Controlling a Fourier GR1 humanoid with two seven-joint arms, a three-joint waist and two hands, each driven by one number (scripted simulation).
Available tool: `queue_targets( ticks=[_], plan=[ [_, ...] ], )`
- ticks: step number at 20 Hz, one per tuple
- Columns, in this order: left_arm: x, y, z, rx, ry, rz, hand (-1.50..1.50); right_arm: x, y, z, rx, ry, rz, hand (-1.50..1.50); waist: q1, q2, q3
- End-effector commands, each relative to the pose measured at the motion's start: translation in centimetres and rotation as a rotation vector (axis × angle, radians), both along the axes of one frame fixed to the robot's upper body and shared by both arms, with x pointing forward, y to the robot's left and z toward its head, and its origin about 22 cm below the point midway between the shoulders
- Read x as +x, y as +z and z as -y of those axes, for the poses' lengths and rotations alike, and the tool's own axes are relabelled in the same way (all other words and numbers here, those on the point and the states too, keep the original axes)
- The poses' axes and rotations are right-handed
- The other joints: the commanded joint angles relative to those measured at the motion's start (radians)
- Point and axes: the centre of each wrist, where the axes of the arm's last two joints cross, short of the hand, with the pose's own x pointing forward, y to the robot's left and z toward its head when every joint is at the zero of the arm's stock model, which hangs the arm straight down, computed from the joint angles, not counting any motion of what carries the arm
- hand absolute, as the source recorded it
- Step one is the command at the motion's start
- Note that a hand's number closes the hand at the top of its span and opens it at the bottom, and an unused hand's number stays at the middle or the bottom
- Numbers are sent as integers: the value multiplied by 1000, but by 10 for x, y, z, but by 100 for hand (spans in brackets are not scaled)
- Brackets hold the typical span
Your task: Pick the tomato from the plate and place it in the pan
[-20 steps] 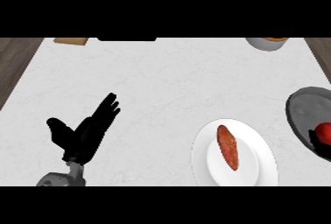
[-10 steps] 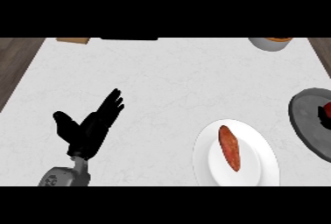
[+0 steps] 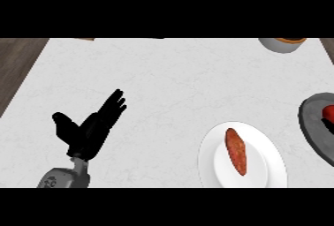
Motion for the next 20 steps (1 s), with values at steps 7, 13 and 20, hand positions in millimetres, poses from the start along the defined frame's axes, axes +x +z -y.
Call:
queue_targets(
  ticks=[7,13,20],
  plan=[
    [-1,1,-1,-1,7,5,0,17,8,-5,309,134,142,-150,-11,-2,5],
    [4,1,1,-5,25,0,0,2,26,23,547,135,236,-150,-19,0,4],
    [-3,-5,5,-2,34,-14,0,-62,20,65,695,244,128,-150,-33,-4,5]
  ],
)
